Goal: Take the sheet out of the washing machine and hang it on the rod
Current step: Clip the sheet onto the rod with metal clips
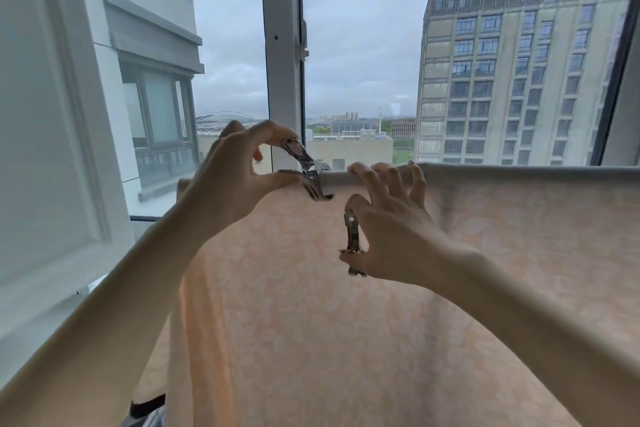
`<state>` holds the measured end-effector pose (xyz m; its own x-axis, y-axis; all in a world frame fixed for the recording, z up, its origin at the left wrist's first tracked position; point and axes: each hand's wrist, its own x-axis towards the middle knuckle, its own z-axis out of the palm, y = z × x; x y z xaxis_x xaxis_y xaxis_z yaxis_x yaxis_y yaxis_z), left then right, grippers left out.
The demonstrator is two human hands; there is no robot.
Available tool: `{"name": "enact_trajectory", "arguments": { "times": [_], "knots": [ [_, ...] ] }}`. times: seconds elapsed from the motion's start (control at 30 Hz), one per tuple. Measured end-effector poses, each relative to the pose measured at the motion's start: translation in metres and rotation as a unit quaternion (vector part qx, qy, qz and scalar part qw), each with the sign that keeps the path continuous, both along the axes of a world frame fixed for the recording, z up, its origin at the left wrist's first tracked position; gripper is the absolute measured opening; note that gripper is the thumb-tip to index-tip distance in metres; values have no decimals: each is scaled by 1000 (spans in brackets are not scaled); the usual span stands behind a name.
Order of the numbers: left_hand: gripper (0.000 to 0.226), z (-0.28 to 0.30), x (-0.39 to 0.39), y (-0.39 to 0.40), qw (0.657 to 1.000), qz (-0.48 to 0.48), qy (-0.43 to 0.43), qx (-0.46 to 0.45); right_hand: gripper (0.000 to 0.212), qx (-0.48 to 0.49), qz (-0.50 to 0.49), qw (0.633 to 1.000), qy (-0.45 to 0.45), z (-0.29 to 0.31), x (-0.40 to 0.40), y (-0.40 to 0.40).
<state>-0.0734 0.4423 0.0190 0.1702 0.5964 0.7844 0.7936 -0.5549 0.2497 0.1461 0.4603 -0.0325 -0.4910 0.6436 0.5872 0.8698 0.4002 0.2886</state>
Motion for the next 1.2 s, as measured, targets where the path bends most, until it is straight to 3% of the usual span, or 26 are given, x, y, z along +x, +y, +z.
{"name": "enact_trajectory", "arguments": {
  "times": [0.13, 0.23, 0.33, 0.43, 0.5, 0.63, 0.8, 1.0, 1.2],
  "knots": [
    [83, 14, 4, 2, 993, 4, 70, -99, 55, -4, 1, 1000, -2, -1, 1, 0],
    [85, 17, 12, 1, 988, 14, 97, -118, 55, -10, 12, 1000, -1, -1, 5, -1],
    [86, 9, 23, -8, 992, 29, 115, -52, 57, -9, 29, 1000, 8, -5, 11, -1],
    [84, -6, 43, -22, 975, 104, 153, 123, 60, -11, 25, 999, 38, -7, 16, -3],
    [74, -17, 60, -26, 965, 94, 163, 181, 61, -12, 19, 998, 61, -6, 20, -6],
    [54, -35, 89, -17, 968, 48, 176, 174, 61, -21, 4, 996, 88, -3, 37, -12],
    [62, -43, 107, 13, 974, 68, 194, 99, 56, -39, -21, 990, 132, -3, 68, -19],
    [48, -46, 128, 49, 969, 18, 192, 153, 60, -29, -39, 984, 170, -6, 106, -34],
    [32, -37, 174, 69, 955, -76, 180, 221, 61, -53, -25, 954, 296, -11, 138, -61]
  ]
}}
